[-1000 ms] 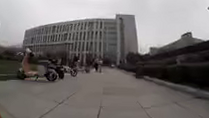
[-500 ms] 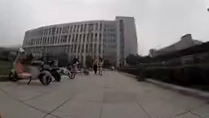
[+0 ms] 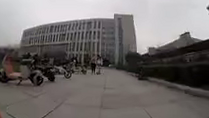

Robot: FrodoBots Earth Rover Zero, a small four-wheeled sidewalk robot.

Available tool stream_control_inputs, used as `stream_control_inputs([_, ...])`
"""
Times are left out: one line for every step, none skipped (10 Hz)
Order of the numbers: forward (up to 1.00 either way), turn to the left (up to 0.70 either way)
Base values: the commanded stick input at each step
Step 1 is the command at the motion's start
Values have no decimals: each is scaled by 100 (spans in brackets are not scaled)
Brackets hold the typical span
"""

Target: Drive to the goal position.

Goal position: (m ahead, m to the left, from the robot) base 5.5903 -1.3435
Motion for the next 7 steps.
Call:
stream_control_inputs([70, -1])
stream_control_inputs([70, -1])
stream_control_inputs([70, -1])
stream_control_inputs([70, -1])
stream_control_inputs([70, -1])
stream_control_inputs([70, -1])
stream_control_inputs([70, -1])
